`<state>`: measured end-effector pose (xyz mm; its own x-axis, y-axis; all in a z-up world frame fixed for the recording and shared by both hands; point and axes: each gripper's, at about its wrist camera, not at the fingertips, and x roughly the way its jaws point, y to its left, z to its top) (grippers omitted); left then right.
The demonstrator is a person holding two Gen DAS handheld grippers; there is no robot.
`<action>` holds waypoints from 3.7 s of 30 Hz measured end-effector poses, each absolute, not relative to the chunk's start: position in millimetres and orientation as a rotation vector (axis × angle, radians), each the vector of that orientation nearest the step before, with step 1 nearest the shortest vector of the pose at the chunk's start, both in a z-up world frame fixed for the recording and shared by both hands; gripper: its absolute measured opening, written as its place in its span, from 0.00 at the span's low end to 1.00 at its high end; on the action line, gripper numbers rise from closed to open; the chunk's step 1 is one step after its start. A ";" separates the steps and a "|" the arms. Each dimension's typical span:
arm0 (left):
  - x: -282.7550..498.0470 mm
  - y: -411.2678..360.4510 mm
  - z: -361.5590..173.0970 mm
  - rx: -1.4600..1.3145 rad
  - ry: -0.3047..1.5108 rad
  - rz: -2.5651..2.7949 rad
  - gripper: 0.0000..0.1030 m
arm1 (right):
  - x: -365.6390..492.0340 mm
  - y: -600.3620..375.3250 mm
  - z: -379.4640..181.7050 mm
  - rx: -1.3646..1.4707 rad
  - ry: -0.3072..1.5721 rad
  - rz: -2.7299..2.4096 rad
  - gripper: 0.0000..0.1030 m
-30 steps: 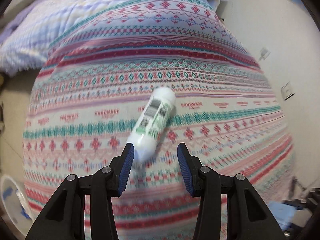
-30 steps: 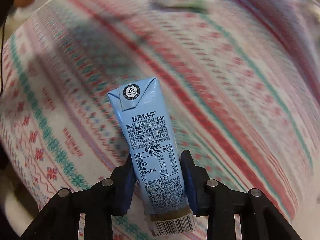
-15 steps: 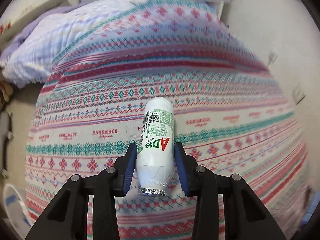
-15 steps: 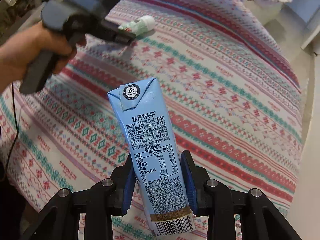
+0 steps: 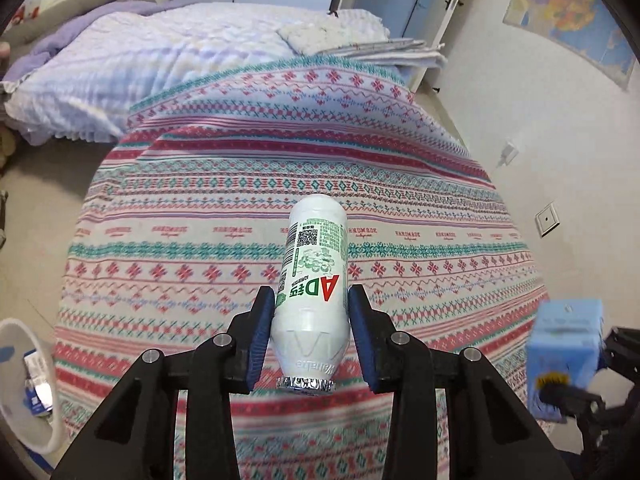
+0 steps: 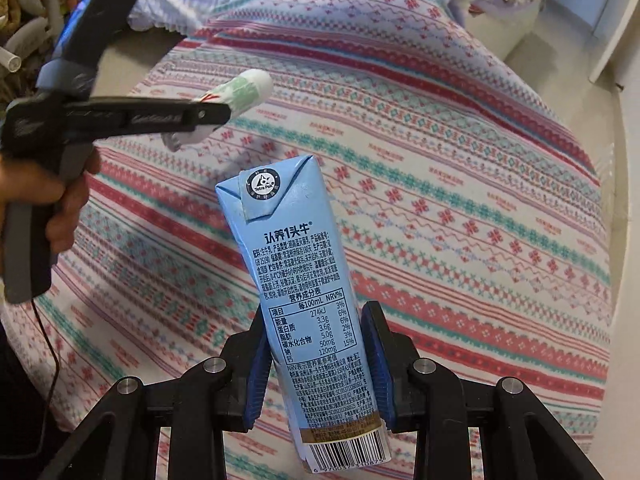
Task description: Collect trash
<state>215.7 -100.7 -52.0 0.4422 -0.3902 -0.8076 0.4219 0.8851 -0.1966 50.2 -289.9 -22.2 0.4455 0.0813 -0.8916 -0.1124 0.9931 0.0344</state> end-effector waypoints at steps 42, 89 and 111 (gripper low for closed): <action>202.7 278.4 -84.7 -0.388 1.149 -0.047 0.39 | 120.6 -102.7 -22.6 -0.023 1.042 0.311 0.37; 179.9 358.4 -48.4 -0.622 1.032 0.080 0.46 | 224.2 169.6 -119.0 0.014 1.190 0.522 0.58; 0.0 227.7 3.3 -0.217 0.924 0.111 0.82 | 63.1 34.7 -21.1 0.030 1.032 0.638 0.64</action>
<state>0.0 227.7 3.3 0.5988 0.0021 -0.8009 -0.1876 0.9726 -0.1377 63.1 34.7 -21.1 0.3504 0.5062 -0.7880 -0.4785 0.8200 0.3140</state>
